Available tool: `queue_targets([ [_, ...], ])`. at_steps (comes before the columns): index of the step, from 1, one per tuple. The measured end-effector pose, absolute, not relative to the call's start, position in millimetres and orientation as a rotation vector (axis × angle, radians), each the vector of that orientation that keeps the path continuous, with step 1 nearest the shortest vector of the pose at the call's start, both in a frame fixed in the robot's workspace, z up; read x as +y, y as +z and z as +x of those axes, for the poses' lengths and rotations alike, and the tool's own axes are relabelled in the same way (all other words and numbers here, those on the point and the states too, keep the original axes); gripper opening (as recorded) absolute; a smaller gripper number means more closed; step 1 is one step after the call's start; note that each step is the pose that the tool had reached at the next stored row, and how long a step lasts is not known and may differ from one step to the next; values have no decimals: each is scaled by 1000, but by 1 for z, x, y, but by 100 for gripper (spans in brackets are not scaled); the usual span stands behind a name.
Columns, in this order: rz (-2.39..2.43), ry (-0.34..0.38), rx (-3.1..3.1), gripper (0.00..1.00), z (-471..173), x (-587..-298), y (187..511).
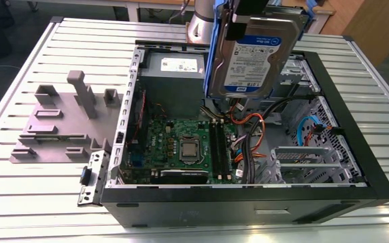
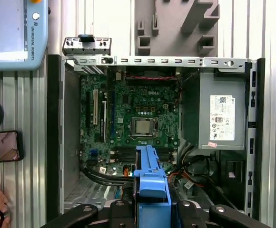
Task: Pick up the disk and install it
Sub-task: 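Insert the disk into the insertion slot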
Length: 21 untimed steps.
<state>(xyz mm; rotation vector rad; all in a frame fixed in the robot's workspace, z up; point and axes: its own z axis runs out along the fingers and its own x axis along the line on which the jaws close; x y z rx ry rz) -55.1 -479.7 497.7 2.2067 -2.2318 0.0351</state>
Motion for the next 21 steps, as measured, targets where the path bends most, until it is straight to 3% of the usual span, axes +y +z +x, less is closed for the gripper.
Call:
queue_targets([
  [15,2207,35,-2232,36,-55,-486,497],
  [21,2207,35,-2232,36,-55,-502,496],
])
